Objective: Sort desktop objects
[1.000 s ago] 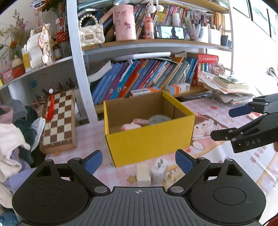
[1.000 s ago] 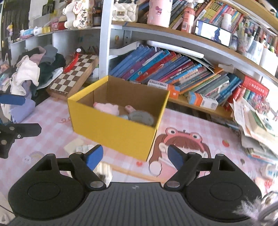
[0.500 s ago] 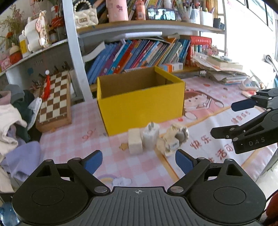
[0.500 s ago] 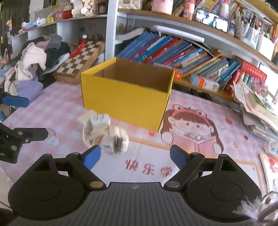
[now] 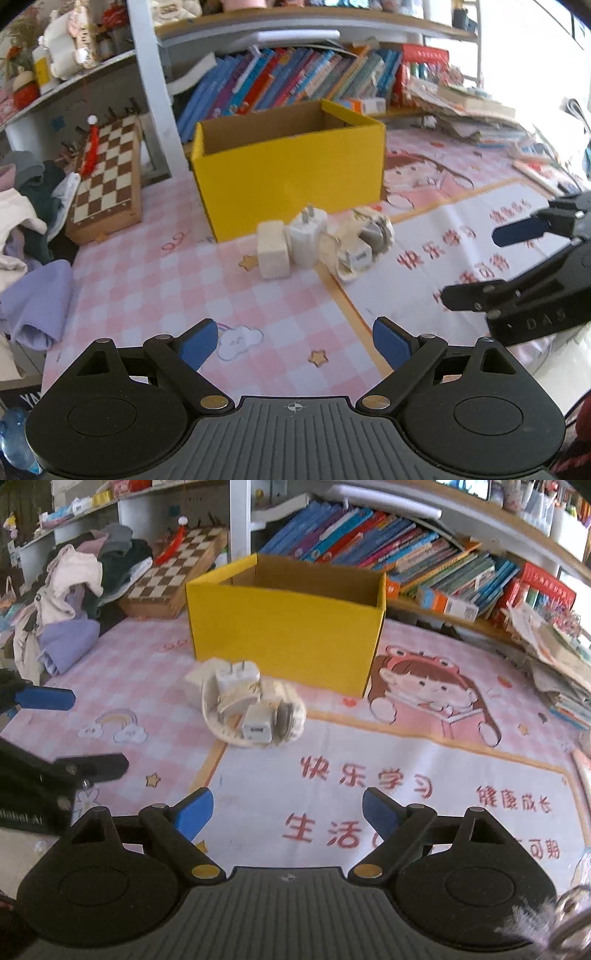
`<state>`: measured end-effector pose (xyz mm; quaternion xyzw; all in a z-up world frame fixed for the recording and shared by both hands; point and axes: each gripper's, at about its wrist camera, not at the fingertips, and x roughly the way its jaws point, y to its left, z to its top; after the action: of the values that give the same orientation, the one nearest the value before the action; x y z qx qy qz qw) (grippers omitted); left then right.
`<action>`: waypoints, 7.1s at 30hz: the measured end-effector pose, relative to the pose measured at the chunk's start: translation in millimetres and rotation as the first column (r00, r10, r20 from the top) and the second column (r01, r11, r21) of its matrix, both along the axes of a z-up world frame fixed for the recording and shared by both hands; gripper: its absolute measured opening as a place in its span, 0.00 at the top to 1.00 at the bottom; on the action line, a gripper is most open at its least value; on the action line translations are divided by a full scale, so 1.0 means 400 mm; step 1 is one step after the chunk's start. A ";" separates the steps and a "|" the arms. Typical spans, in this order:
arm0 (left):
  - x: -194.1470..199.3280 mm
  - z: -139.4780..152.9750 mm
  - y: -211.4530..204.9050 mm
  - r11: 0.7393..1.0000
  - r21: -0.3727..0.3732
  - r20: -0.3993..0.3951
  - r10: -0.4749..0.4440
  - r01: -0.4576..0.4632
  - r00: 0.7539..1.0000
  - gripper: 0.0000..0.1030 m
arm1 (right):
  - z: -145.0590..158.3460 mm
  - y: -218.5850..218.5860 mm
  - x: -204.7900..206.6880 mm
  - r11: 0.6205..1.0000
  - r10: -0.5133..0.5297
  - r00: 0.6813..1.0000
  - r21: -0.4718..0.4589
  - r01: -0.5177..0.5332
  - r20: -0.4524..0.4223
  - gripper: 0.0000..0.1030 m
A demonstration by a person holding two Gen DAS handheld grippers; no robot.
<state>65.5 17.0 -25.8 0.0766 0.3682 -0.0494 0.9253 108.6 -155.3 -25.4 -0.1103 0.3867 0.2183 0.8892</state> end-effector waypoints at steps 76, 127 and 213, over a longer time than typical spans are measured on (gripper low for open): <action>0.173 -0.052 -0.029 0.995 0.009 -0.087 0.099 -0.098 0.991 0.10 | -0.069 0.021 0.271 0.991 0.131 0.986 0.029 -0.128 -0.102 0.60; 0.227 -0.070 -0.095 0.999 0.020 -0.105 0.043 -0.041 0.994 0.13 | -0.058 -0.102 0.354 0.975 0.044 0.976 0.222 0.004 -0.213 0.85; 0.381 -0.061 -0.056 0.995 -0.080 -0.102 0.053 -0.061 0.993 0.58 | -0.070 -0.076 0.371 0.983 0.118 0.973 0.160 -0.086 -0.198 0.85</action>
<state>217.9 -5.3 -50.2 0.0248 0.4135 -0.0419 0.9092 257.0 -185.6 -53.4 -0.0393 0.4531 0.3027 0.8376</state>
